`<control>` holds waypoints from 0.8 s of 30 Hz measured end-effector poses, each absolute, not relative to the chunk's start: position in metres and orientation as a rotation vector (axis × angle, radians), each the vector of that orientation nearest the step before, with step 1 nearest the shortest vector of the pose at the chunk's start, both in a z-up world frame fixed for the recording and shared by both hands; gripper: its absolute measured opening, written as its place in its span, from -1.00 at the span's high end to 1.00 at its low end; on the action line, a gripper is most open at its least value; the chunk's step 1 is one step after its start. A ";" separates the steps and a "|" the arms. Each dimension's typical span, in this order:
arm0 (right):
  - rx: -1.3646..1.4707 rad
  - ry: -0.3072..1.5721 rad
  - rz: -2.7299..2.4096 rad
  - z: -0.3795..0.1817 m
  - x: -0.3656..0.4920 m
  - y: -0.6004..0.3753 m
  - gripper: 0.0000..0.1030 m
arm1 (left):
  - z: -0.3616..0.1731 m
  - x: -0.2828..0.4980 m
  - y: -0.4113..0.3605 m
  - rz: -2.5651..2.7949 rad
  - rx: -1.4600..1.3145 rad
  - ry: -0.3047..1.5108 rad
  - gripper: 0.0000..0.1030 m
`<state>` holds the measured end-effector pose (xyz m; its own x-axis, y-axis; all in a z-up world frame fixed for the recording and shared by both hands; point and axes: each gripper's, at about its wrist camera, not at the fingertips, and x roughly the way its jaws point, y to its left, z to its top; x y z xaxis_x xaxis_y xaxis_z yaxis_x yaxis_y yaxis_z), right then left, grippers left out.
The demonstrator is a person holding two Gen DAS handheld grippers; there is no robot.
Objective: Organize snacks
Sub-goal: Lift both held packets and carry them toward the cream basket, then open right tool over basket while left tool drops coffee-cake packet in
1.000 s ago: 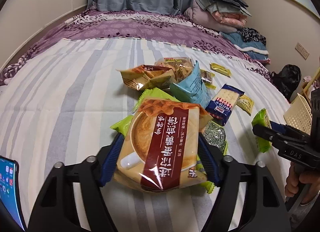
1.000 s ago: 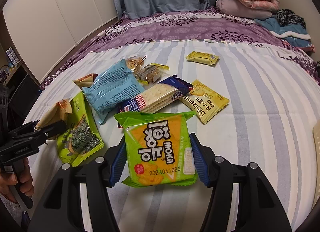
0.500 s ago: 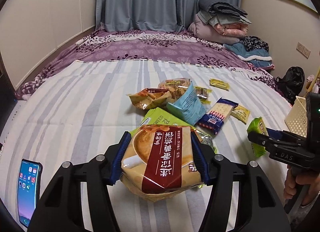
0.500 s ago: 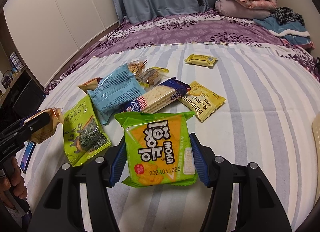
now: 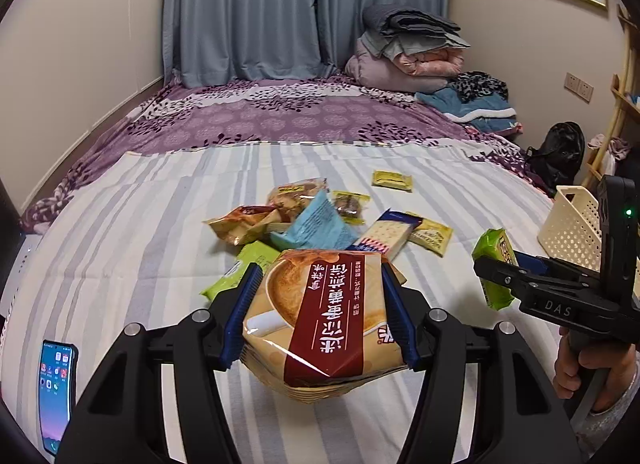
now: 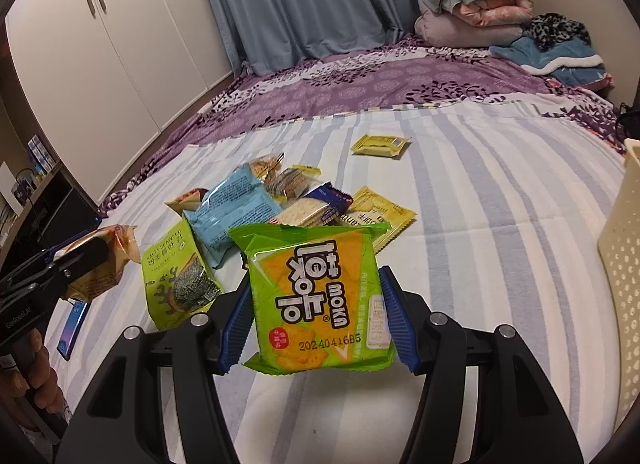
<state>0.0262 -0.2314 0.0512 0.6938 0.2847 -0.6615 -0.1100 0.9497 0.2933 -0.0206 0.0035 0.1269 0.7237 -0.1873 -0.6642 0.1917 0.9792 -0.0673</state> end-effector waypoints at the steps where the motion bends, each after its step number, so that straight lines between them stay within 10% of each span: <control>1: 0.245 0.765 0.218 0.054 0.024 -0.235 -0.15 | 0.129 -0.021 -0.001 -0.216 0.010 0.729 -0.17; 24: 0.349 0.500 -0.146 0.119 -0.071 -0.398 -0.15 | 0.165 -0.027 -0.113 -0.415 0.118 0.670 -0.17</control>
